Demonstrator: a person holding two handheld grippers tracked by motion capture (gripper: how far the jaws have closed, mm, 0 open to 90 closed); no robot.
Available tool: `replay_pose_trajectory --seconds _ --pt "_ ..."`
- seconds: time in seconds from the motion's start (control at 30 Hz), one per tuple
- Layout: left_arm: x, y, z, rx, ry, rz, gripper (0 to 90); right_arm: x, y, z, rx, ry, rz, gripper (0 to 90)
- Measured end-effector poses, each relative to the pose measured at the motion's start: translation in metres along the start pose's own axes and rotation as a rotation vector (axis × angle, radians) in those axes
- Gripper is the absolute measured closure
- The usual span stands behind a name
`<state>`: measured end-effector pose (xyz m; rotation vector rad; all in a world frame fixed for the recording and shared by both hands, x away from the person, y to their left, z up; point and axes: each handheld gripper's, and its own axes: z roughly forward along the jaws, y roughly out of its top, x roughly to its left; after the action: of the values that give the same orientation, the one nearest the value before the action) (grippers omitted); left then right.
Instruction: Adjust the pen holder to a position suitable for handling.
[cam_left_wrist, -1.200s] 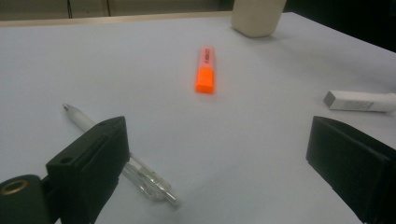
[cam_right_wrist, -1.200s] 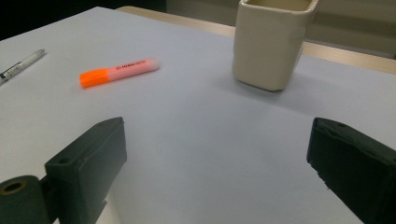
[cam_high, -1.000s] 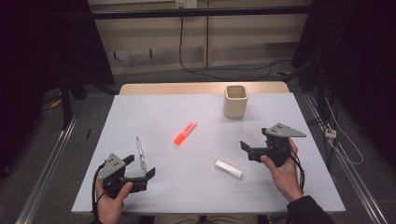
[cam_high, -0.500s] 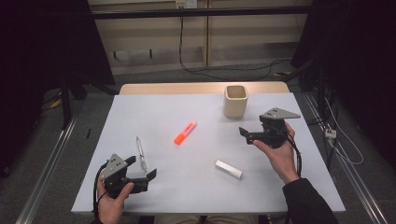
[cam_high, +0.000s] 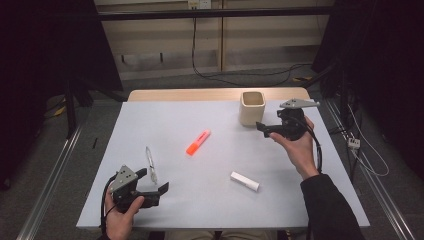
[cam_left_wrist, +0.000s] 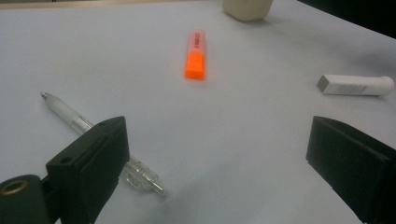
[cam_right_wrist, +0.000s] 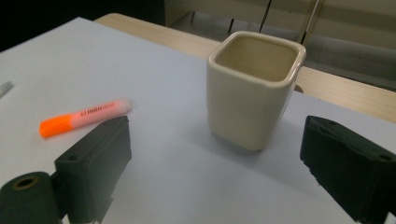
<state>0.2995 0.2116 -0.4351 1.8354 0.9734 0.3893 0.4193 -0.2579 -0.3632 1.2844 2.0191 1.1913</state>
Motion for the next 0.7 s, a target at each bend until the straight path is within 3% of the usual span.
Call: replay_pose_trajectory --seconds 0.17,0.33,0.53,0.63,0.7 --pt "0.003 0.0 0.001 -0.003 0.002 -0.016 5.8 -0.012 0.011 0.016 0.022 -0.002 -0.006 13.2" --pt "0.005 0.003 0.008 0.017 -0.012 0.009 5.8 -0.025 0.025 0.031 0.048 0.008 -0.011 15.5" --pt "0.007 0.004 0.013 0.028 -0.01 0.006 5.8 -0.041 0.046 0.044 0.068 0.0 -0.024 20.3" --pt "0.007 0.003 0.013 0.024 -0.006 0.002 5.8 -0.048 0.054 0.052 0.076 0.012 -0.007 22.6" --pt "0.006 0.004 0.013 0.025 -0.008 0.011 5.8 -0.05 0.058 0.055 0.06 -0.009 -0.009 23.7"
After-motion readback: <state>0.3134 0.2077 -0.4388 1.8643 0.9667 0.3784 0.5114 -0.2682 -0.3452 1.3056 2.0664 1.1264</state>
